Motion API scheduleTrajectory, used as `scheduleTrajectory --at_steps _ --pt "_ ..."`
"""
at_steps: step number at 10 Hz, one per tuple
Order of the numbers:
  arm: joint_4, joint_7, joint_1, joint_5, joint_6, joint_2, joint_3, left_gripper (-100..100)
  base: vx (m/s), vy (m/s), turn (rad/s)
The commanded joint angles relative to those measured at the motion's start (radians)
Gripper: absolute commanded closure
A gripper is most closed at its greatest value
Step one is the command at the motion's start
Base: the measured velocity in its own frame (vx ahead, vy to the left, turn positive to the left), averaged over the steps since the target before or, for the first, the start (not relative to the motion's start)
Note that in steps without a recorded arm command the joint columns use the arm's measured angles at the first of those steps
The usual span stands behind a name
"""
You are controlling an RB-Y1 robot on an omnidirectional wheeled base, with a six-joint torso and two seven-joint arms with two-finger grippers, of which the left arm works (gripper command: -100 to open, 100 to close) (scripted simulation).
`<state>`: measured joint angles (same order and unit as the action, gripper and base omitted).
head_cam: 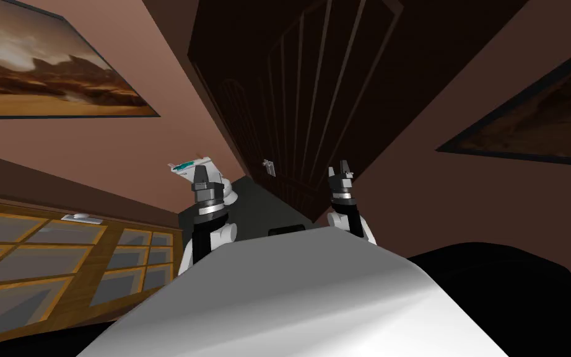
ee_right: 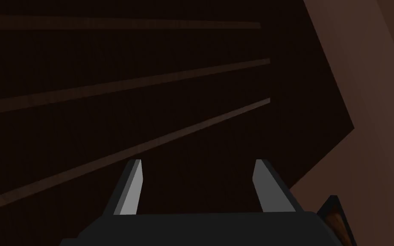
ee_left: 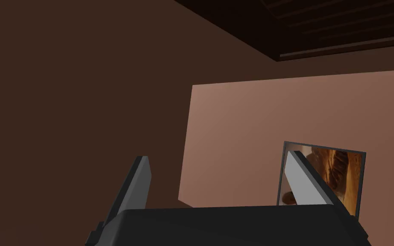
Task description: Push the door open
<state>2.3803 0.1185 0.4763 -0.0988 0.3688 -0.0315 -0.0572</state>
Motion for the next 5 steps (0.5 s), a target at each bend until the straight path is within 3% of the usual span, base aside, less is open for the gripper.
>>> scheduleTrajectory --at_steps 1,3,5 --pt "-0.031 -0.007 -0.013 0.003 -0.002 -0.007 0.01 -100 0.03 0.094 -0.066" --pt "-0.077 -0.017 -0.033 0.008 -0.006 -0.017 0.025 -100 0.013 0.132 -0.098" --pt "-0.122 -0.026 -0.053 0.013 -0.009 -0.025 0.04 -100 0.091 0.15 -0.07"
